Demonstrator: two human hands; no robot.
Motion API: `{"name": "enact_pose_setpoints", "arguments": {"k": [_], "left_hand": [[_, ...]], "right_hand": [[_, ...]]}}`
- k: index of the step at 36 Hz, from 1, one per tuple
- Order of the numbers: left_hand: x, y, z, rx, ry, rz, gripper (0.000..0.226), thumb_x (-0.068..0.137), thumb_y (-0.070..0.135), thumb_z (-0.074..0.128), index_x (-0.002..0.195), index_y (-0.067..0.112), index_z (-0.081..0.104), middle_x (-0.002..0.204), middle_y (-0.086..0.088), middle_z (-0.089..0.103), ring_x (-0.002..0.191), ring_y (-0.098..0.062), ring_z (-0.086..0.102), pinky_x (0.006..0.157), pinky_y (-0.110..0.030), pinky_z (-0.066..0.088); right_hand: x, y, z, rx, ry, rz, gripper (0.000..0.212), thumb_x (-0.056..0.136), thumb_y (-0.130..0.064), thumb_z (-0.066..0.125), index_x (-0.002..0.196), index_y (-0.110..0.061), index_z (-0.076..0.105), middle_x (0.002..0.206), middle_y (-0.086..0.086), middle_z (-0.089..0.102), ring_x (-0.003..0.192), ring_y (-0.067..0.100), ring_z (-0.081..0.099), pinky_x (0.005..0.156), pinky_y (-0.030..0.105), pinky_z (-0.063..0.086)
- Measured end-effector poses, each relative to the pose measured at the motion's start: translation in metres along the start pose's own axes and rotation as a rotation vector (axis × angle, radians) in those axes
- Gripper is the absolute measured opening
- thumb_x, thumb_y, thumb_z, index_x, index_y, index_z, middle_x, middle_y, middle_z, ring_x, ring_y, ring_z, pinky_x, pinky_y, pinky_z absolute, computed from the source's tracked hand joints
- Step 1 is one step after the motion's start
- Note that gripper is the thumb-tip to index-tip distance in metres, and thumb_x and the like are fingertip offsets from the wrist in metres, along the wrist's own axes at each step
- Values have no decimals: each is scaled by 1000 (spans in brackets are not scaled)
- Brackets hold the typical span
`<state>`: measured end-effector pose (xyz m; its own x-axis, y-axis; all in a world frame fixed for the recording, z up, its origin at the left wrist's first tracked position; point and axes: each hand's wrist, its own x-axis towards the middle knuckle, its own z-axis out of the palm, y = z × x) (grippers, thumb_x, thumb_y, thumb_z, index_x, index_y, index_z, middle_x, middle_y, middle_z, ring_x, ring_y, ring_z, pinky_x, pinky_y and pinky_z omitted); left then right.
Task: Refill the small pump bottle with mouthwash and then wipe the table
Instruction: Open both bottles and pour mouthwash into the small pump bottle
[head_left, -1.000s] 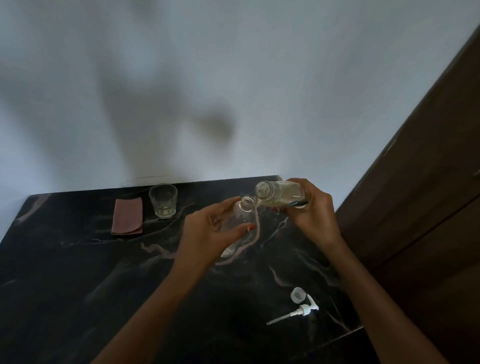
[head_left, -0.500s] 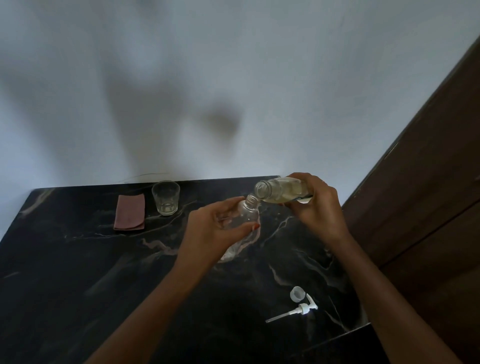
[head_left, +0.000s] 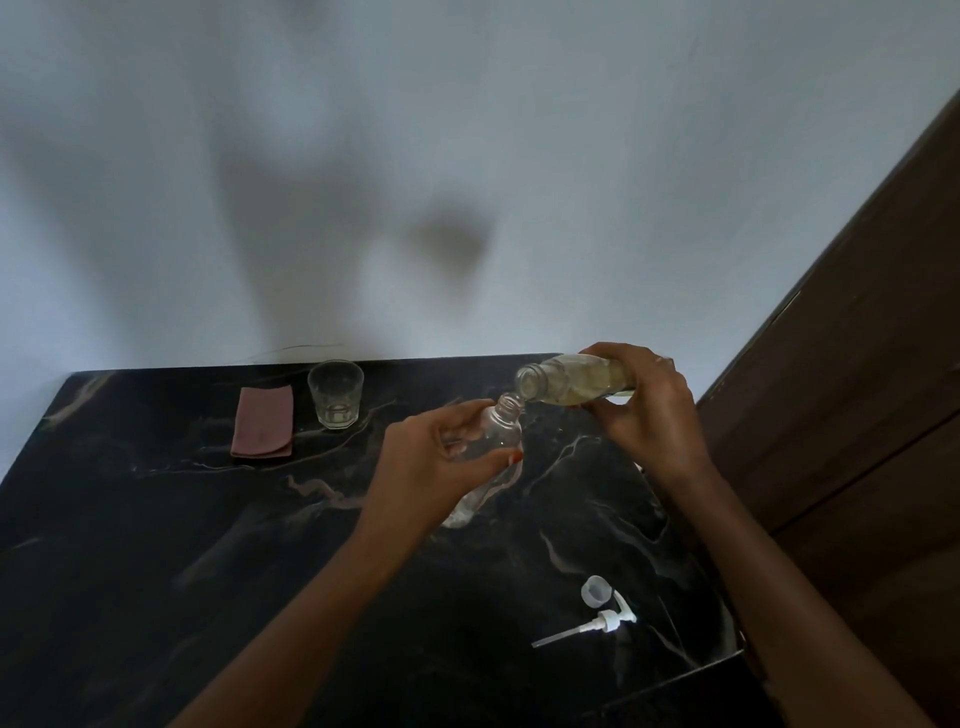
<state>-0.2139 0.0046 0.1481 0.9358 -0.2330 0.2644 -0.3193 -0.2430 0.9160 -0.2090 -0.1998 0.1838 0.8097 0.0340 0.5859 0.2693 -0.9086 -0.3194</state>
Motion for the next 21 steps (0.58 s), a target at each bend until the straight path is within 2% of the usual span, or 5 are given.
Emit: {"name": "enact_pose_setpoints", "arguments": {"k": [4,7,10,15,21], "left_hand": [[0,-1,0,-2,5,-12,52,66,22,76,115,12,62,107,-3,69,94,-7,65,90,-29,53],[1,-2,0,-2,0,-11,51,67,22,76,115,13,62,107,-4,69,94,-8,65,90,-29,53],[1,-3,0,9,9,-10,50,67,22,76,114,15,62,105,-1,69,92,-4,64,87,-17,50],[3,-4,0,24,6,-1,48,68,22,76,113,16,62,104,0,69,88,-1,63,83,-10,47],[5,-6,1,25,14,-14,49,68,22,76,114,15,62,105,-1,69,91,-4,63,84,-11,47]], "right_hand": [[0,0,0,-20,6,-19,41,62,-4,80,100,-5,64,98,12,70,89,14,56,78,-7,27],[0,-1,1,-34,2,-22,42,62,-5,80,101,-5,64,99,11,70,90,23,62,78,11,35],[1,-2,0,-44,10,-40,42,62,-4,80,100,-3,64,98,12,70,89,25,63,81,24,38],[4,1,1,-30,11,-63,40,62,-4,80,98,-2,64,95,14,70,92,14,51,80,9,31],[5,2,0,-45,15,-55,40,62,-5,80,99,-4,65,96,12,70,91,13,54,79,22,40]]}}
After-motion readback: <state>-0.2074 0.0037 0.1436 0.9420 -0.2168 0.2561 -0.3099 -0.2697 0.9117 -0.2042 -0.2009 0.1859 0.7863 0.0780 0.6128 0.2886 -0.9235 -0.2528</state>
